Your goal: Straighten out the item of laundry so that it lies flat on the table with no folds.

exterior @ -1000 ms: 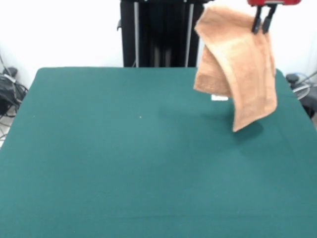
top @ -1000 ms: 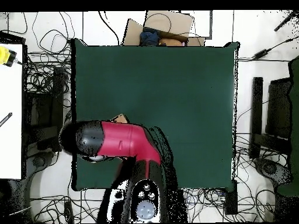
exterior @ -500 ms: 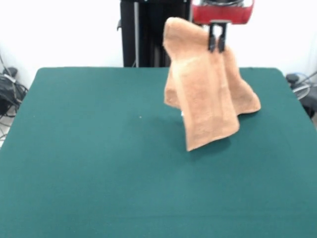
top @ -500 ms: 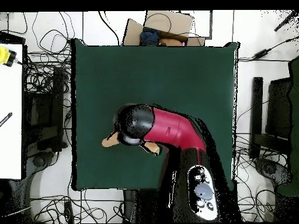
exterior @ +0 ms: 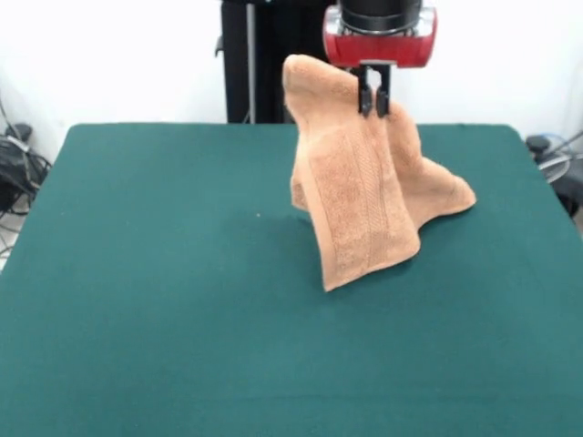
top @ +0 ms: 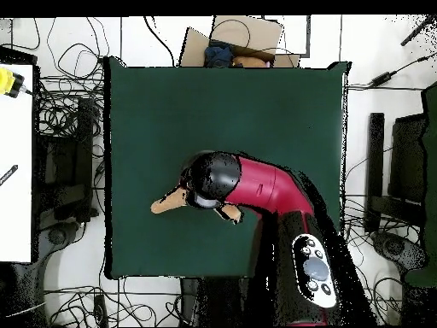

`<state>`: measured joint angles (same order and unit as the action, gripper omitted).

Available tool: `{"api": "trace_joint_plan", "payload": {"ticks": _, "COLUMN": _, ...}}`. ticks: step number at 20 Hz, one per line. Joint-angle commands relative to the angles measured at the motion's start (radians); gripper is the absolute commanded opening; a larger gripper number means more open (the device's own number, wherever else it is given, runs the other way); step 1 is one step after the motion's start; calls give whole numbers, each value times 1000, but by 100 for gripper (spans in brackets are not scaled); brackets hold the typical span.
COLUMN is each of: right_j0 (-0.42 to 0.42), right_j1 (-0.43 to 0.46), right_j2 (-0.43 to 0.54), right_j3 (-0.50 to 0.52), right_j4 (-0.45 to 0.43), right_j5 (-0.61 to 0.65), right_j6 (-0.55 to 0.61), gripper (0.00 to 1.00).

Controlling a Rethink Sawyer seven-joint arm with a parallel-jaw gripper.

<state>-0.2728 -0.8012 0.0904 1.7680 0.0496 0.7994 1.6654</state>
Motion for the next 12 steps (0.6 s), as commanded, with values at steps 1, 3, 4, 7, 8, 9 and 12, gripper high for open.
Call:
{"api": "trace_joint_plan", "payload": {"ticks": 1, "right_j0": 4, "right_j1": -14, "right_j2": 134, "right_j3": 37, "right_j4": -46, "right_j5": -43, "right_j6": -63, "gripper": 0}}
{"api": "trace_joint_plan", "payload": {"ticks": 3, "right_j0": 3, "right_j1": -12, "right_j2": 138, "right_j3": 30, "right_j4": -52, "right_j5": -33, "right_j6": -56, "gripper": 0}}
{"api": "trace_joint_plan", "payload": {"ticks": 4, "right_j0": 2, "right_j1": -15, "right_j2": 140, "right_j3": 32, "right_j4": -54, "right_j5": -30, "right_j6": -53, "gripper": 0}}
{"api": "trace_joint_plan", "payload": {"ticks": 7, "right_j0": -3, "right_j1": -19, "right_j2": 147, "right_j3": 35, "right_j4": -57, "right_j5": -27, "right_j6": -45, "gripper": 0}}
{"api": "trace_joint_plan", "payload": {"ticks": 8, "right_j0": -4, "right_j1": -19, "right_j2": 150, "right_j3": 36, "right_j4": -58, "right_j5": -27, "right_j6": -43, "gripper": 100}}
{"api": "trace_joint_plan", "payload": {"ticks": 9, "right_j0": -5, "right_j1": -19, "right_j2": 152, "right_j3": 35, "right_j4": -58, "right_j5": -28, "right_j6": -44, "gripper": 100}}
{"api": "trace_joint_plan", "payload": {"ticks": 12, "right_j0": -10, "right_j1": -20, "right_j2": 155, "right_j3": 36, "right_j4": -61, "right_j5": -26, "right_j6": -41, "gripper": 100}}
